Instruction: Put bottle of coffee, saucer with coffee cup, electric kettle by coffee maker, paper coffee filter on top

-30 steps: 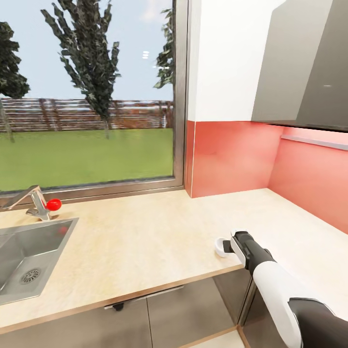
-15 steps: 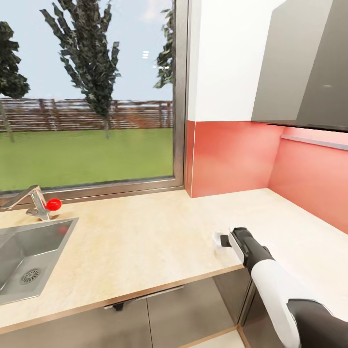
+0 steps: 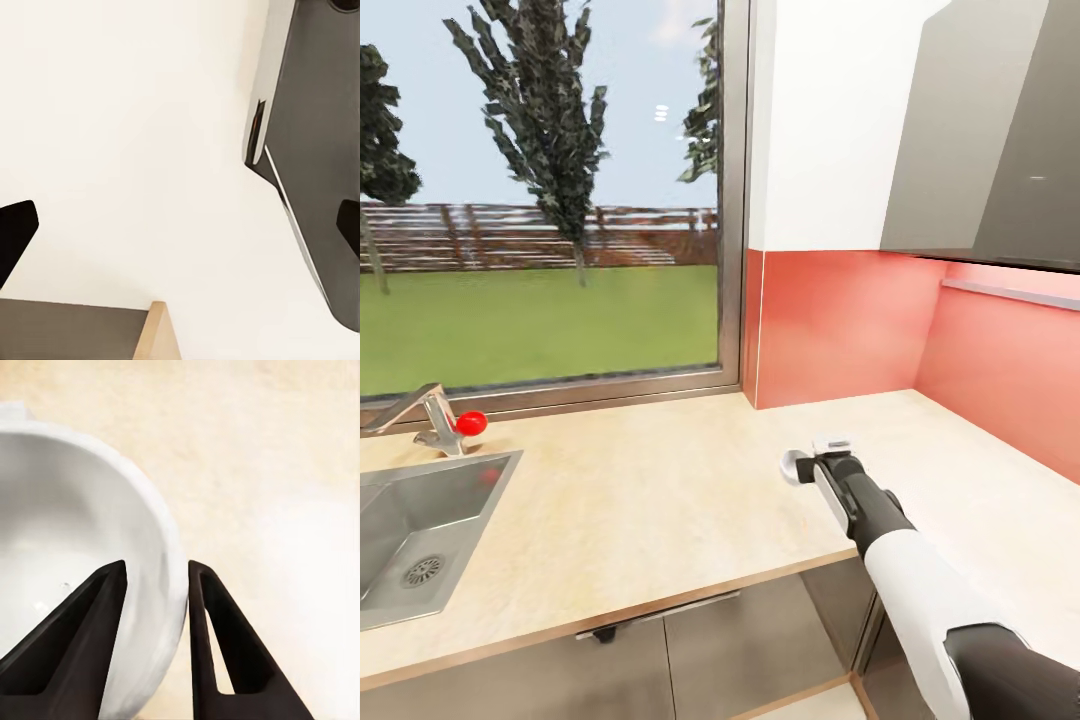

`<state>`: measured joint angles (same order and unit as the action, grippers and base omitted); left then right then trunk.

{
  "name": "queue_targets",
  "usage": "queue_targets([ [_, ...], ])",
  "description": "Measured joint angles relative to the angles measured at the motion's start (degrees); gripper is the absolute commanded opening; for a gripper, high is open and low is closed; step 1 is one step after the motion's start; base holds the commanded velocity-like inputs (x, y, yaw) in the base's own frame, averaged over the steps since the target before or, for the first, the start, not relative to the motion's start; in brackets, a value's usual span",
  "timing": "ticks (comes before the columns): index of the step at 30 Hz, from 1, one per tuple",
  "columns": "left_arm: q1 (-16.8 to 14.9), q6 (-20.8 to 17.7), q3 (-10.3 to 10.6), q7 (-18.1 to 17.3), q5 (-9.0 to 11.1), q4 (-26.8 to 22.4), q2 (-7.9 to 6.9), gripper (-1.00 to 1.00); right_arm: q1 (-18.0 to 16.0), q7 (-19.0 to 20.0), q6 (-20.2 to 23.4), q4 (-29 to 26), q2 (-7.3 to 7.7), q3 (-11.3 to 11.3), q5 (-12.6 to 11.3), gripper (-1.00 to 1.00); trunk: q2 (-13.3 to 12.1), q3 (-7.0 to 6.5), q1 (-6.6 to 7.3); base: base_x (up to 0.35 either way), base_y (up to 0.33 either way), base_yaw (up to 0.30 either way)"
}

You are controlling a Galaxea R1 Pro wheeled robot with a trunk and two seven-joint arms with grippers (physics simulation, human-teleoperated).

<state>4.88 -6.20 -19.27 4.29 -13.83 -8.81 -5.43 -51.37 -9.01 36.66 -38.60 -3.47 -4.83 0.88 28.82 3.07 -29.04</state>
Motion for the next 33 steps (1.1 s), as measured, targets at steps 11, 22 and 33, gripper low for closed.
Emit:
queue_targets([
  [11, 0.0, 0.07, 0.07, 0.05, 0.04, -0.1, 0.35, 1.0, 0.01, -0.08, 0.01, -0.02, -0.74, -1.57, 0.16, -1.0, -0.01, 0.0, -0.03, -0.165, 0.084, 0.019],
  [22, -0.07, 0.03, 0.14, 0.06, 1.37, -0.18, 0.45, 1.0, 0.01, -0.07, 0.01, -0.02, -0.75, -1.6, 0.11, -1.0, -0.01, -0.07, -0.01, -0.242, 0.229, 0.257],
  [33, -0.16, -0.02, 0.07, 0.15, 1.85, -0.31, 0.55, 1.0, 0.01, -0.06, 0.01, -0.1, -0.75, -1.6, 0.12, -1.0, -0.01, -0.44, 0.01, -0.015, 0.3, 0.279],
])
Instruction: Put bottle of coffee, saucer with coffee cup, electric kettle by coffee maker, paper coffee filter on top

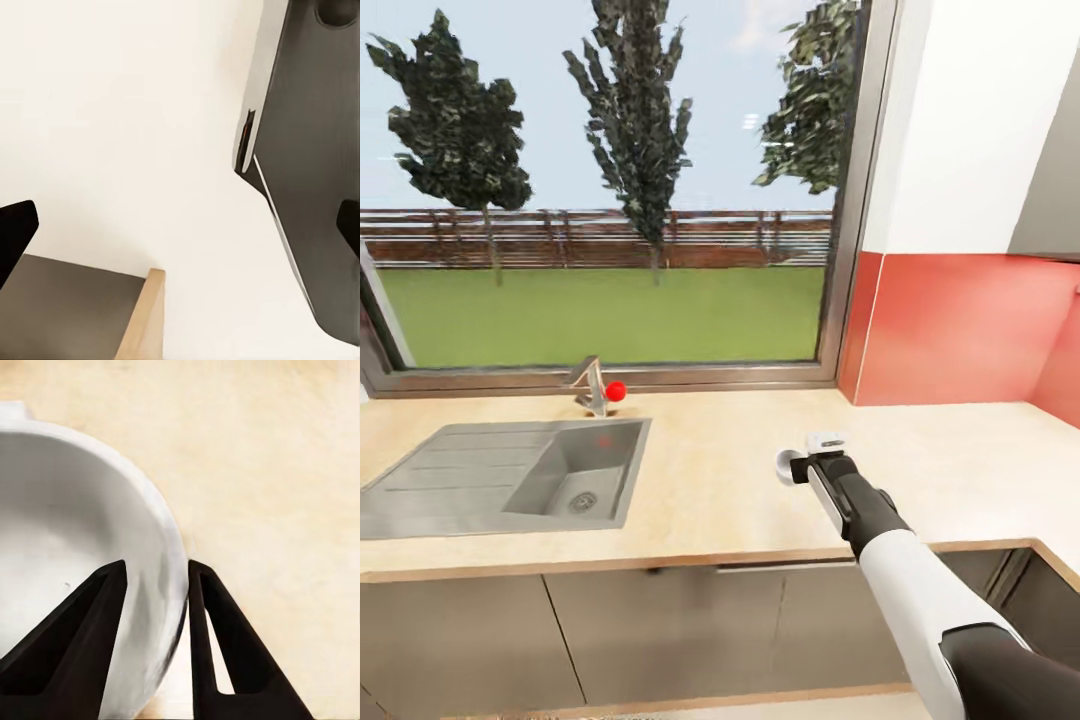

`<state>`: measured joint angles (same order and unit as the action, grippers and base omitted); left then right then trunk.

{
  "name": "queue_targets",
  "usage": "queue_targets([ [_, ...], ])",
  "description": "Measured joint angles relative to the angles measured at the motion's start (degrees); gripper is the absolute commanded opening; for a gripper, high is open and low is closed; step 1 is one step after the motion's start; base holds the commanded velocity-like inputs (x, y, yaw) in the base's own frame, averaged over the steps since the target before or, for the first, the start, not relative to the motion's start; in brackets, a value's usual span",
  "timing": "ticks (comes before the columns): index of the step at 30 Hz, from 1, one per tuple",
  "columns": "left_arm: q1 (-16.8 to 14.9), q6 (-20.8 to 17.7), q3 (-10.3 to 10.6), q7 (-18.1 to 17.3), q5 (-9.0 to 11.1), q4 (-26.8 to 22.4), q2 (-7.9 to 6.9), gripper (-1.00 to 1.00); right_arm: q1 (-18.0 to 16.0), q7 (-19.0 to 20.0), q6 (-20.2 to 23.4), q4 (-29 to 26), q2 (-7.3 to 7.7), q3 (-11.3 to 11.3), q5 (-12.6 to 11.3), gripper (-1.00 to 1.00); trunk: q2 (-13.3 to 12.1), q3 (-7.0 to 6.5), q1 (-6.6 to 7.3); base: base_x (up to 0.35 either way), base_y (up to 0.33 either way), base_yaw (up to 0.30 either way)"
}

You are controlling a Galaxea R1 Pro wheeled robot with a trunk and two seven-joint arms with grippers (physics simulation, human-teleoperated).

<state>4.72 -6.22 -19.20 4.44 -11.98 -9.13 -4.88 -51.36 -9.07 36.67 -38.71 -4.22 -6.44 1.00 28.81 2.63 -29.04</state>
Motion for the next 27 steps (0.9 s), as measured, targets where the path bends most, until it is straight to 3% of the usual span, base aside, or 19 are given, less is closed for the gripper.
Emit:
queue_targets([
  [18, -0.19, 0.0, -0.02, 0.01, 0.26, -0.41, 0.01, 1.0, 0.0, -0.02, 0.0, -0.1, 0.0, 0.0, 0.06, -1.0, 0.0, -0.61, 0.0, 0.002, 0.307, 0.279],
  [27, -0.26, 0.0, -0.04, 0.01, 0.26, -0.42, 0.08, 1.0, 0.0, -0.04, 0.0, -0.13, 0.0, -0.01, 0.05, -1.0, -0.01, -0.91, 0.02, 0.097, 0.321, 0.279],
])
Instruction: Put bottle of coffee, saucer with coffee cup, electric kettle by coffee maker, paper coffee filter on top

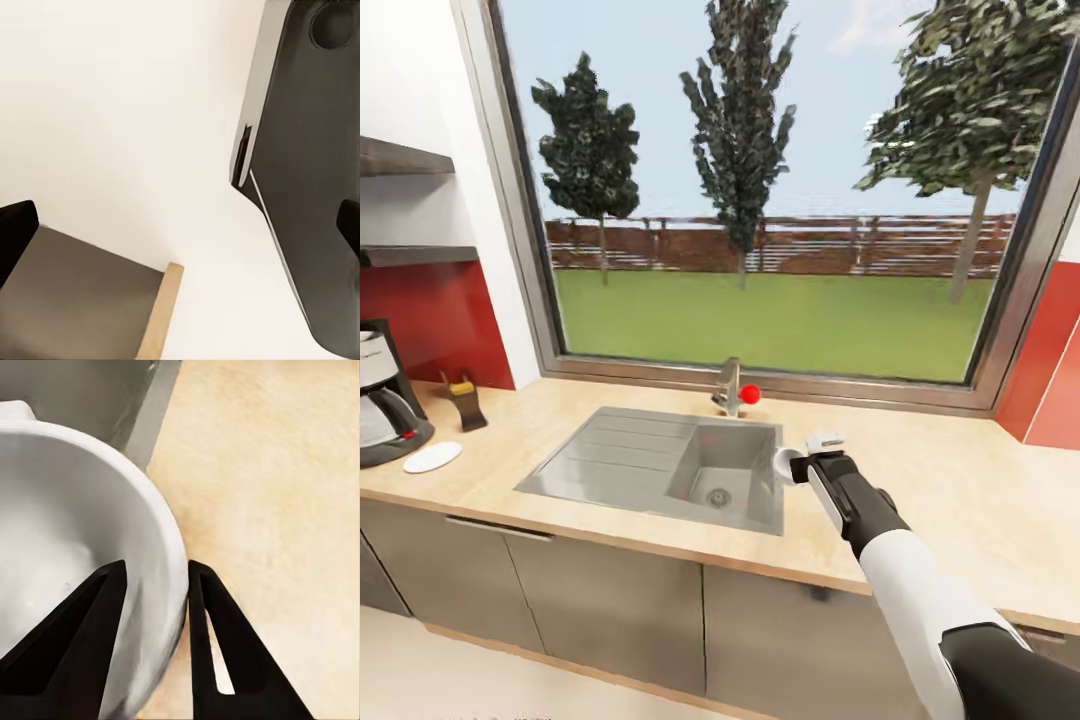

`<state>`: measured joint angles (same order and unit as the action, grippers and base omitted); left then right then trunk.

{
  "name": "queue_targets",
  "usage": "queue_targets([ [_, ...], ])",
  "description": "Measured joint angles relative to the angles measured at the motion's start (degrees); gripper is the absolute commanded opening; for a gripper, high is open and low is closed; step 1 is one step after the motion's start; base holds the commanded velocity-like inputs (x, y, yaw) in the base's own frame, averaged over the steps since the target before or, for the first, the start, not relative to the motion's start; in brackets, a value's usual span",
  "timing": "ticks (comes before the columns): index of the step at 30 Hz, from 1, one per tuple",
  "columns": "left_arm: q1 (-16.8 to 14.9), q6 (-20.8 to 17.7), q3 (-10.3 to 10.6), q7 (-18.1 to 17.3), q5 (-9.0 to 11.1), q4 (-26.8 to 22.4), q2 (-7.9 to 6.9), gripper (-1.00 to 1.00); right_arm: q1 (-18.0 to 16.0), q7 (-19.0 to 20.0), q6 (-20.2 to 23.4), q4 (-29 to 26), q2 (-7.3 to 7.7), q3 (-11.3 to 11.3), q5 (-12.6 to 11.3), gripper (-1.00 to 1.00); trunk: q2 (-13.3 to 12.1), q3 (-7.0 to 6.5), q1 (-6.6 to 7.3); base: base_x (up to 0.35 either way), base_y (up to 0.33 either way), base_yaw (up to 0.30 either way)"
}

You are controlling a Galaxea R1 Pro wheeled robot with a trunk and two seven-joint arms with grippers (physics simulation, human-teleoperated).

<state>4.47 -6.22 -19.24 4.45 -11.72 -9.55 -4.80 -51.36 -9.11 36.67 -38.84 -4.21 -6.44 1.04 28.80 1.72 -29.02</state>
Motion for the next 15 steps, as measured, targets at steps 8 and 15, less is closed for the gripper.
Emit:
queue_targets([
  [8, -0.01, 0.03, -0.07, -0.01, 0.0, 0.0, 0.06, 1.0, 0.0, 0.02, 0.0, 0.44, 0.0, 0.01, -0.02, -1.0, 0.01, -0.16, -0.02, 0.006, 0.332, 0.138],
  [15, -0.01, 0.01, -0.07, 0.0, 0.0, -0.07, 0.09, 1.0, 0.0, 0.03, 0.0, 0.65, 0.01, 0.01, 0.05, -1.0, 0.01, -0.17, -0.02, 0.0, 0.332, 0.004],
])
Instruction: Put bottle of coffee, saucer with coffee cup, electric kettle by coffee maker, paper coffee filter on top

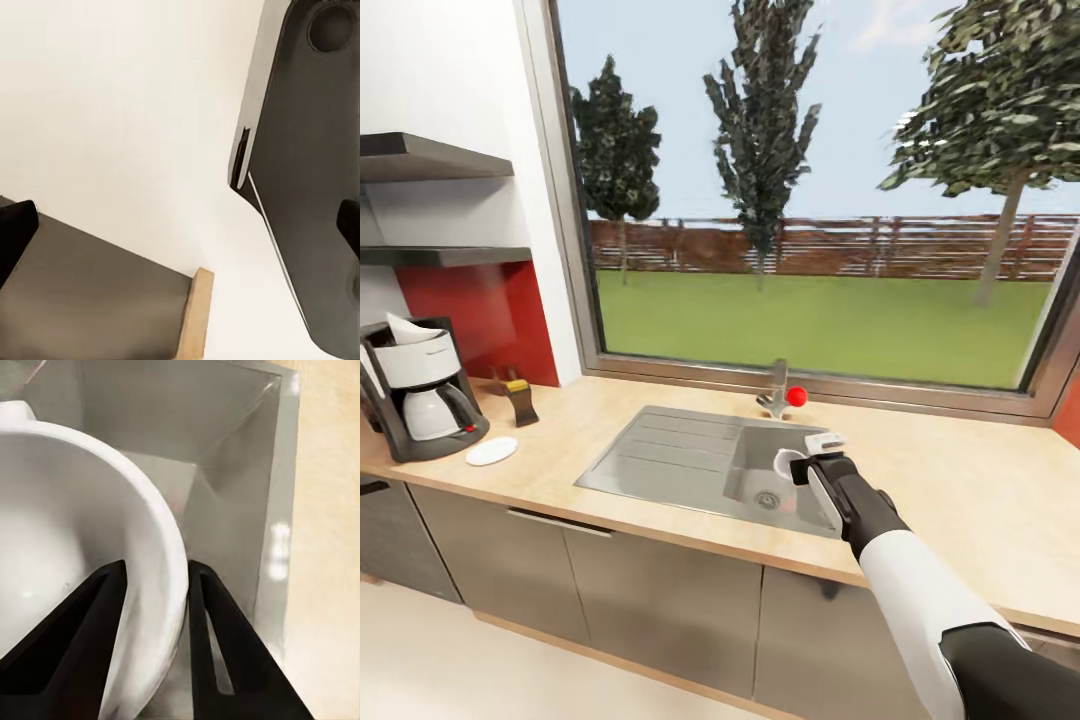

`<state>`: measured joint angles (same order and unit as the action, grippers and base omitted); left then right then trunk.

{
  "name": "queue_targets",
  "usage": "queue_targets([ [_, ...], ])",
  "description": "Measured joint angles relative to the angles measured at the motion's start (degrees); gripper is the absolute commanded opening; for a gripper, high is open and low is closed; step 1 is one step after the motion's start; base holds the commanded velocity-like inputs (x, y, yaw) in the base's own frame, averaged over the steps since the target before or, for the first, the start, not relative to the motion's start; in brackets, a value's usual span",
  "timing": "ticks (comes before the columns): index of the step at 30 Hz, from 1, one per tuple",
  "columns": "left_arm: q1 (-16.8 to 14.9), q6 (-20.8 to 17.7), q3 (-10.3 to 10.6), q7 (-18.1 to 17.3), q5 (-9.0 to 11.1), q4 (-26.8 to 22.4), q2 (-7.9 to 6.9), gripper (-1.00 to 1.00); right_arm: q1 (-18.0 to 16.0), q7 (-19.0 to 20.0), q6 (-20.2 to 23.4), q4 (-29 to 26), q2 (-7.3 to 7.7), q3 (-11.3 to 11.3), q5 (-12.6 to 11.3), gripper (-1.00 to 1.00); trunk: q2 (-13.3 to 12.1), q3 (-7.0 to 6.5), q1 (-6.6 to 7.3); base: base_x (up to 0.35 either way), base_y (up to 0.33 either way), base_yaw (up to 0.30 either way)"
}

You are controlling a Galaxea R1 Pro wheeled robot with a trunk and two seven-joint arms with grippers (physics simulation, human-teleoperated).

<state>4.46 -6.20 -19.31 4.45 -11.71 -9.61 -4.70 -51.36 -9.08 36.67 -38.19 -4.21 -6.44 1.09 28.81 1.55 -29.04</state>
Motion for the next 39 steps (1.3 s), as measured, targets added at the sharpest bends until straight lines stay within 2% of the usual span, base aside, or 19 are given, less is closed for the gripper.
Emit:
queue_targets([
  [11, 0.0, 0.06, 0.0, 0.0, 0.0, -0.02, -0.06, 1.0, 0.0, 0.0, 0.0, -0.15, -0.01, 0.0, -0.03, -1.0, 0.0, 0.0, 0.01, 0.022, 0.333, 0.0],
  [20, 0.0, 0.08, 0.0, 0.0, 0.0, -0.01, -0.02, 1.0, 0.01, -0.03, 0.0, -0.17, -0.1, -0.32, -0.03, -1.0, 0.01, 0.0, 0.02, 0.187, 0.299, 0.028],
  [39, 0.0, 0.08, 0.0, -0.01, 0.0, -0.1, 0.0, 1.0, 0.01, -0.02, 0.0, -0.17, -0.1, -0.4, -0.03, -1.0, 0.01, 0.01, 0.02, 0.21, 0.29, 0.264],
])
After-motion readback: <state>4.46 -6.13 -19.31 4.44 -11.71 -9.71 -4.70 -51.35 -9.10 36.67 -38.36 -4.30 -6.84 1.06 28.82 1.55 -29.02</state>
